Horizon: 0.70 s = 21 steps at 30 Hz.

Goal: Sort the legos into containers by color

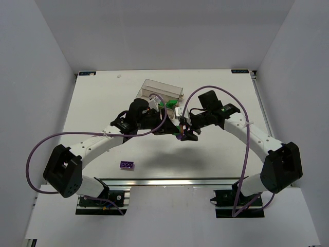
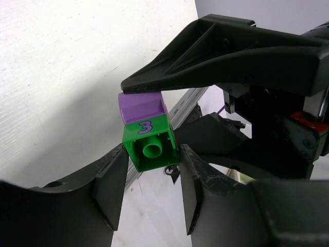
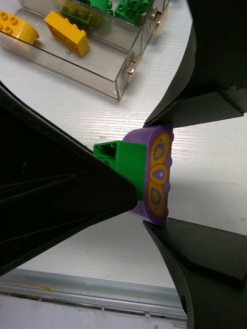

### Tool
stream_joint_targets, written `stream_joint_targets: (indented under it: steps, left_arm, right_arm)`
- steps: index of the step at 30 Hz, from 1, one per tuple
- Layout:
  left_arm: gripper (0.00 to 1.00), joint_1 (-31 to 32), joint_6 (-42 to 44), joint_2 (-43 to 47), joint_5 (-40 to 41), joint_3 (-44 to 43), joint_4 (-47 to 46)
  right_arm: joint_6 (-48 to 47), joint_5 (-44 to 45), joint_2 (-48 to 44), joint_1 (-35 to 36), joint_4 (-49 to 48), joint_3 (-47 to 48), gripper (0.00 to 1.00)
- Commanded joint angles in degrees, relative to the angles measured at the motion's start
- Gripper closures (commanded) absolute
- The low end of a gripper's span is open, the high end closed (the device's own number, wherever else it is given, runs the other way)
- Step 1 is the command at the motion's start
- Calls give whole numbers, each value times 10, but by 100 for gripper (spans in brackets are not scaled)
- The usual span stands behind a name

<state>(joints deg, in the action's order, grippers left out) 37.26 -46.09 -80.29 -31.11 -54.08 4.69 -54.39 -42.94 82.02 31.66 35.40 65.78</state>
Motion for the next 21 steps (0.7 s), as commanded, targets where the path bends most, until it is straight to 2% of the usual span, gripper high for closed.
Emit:
stream_joint_targets:
  steps: [1,7,12,18,21]
  left_arm:
    - [47,2,9,1,-3,-18,1]
    - [58,7,9,0,-8,-18,0]
    - [78,7,8,0,-9,-17,2]
    - [91,2,8,23,10,-6,15]
    - [93,-3,8,35,12,1,23]
  right_arm:
    - [6,-13,-19,7,-23,-1,100]
    - [10,-11,-23,9,-26,-6,100]
    - [12,2,-27,9,-36,-13,100]
    - [-6,29,-40,4,-52,-41,100]
    - [-9,37,-48,4,-56,-55,100]
